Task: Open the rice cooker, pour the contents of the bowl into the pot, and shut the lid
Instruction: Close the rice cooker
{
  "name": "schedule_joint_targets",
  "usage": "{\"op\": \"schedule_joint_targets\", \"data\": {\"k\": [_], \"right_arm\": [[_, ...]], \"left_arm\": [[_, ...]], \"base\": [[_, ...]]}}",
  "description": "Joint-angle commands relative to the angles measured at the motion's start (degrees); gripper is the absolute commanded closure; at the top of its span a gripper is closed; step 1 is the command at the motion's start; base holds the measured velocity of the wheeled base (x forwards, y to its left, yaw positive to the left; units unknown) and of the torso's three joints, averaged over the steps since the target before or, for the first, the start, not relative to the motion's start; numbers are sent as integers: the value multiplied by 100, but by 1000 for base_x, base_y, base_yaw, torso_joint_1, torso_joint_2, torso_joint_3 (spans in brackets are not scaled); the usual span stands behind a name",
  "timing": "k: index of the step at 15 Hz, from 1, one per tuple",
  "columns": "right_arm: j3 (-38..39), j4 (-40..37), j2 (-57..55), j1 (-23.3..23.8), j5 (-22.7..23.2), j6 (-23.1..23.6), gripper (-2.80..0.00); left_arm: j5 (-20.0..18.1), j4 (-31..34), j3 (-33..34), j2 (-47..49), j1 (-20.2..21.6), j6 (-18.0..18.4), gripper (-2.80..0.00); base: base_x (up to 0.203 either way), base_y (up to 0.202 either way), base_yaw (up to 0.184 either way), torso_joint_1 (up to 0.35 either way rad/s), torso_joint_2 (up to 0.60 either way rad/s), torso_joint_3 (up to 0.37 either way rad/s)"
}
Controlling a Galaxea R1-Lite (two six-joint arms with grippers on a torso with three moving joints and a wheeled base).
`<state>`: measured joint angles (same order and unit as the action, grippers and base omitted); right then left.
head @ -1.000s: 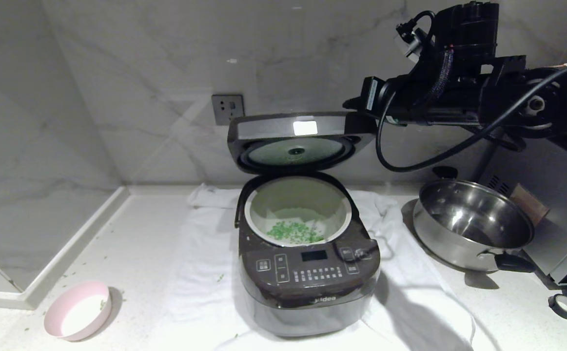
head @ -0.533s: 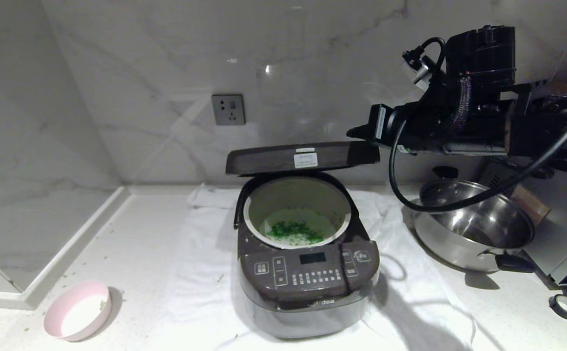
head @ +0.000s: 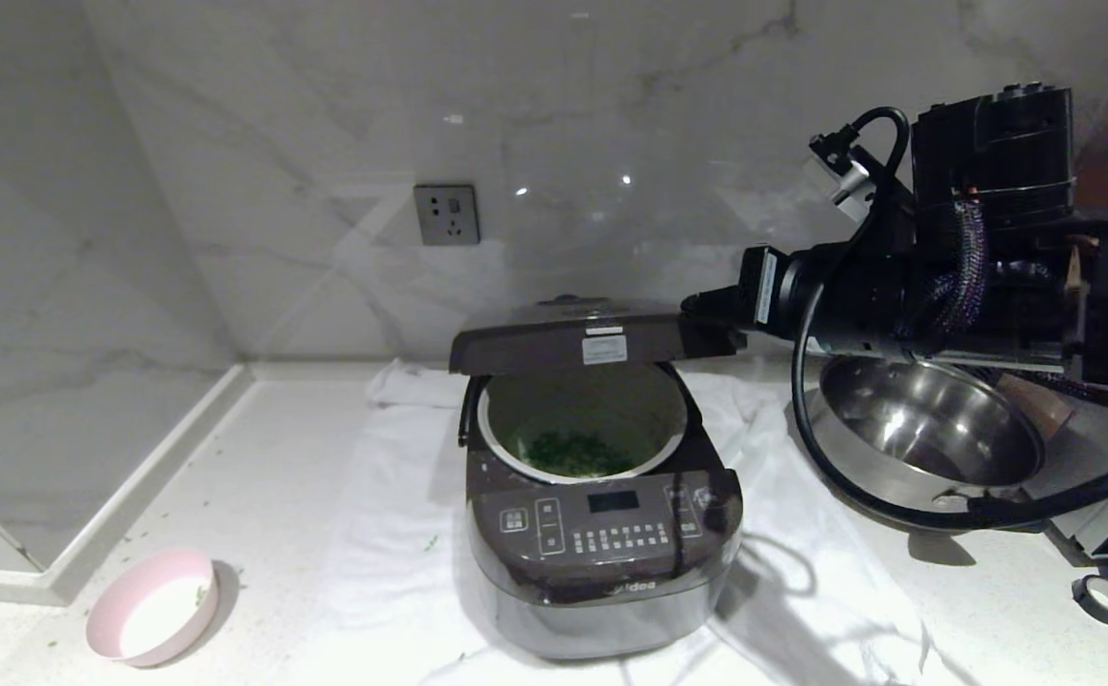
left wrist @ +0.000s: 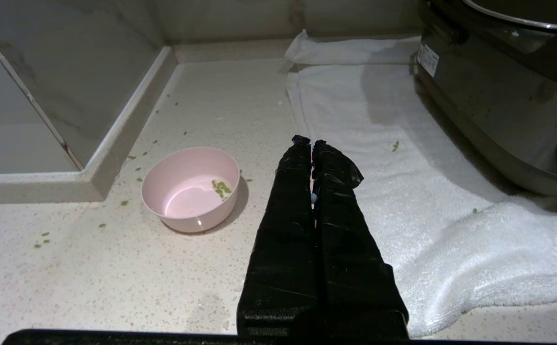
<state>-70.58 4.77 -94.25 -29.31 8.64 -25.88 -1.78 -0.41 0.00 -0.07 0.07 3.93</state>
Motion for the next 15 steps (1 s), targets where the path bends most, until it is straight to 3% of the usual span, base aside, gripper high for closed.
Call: {"op": "schedule_joint_targets", "data": {"k": [1,8,15], "right_arm": [[240,218,108,194,4,-20,0],[804,312,118,462,243,-114,0],[896,323,127,426,533,-312,0]], "left_arm": [[3,-2,9,-10,1,2,0],[-6,-9,-49,-10,1,20,0],[-428,554,-906,182,1,-7,0]], "base": [[0,0,0,0,0,0],[0,0,0,0,0,0],[0,0,0,0,0,0]]}}
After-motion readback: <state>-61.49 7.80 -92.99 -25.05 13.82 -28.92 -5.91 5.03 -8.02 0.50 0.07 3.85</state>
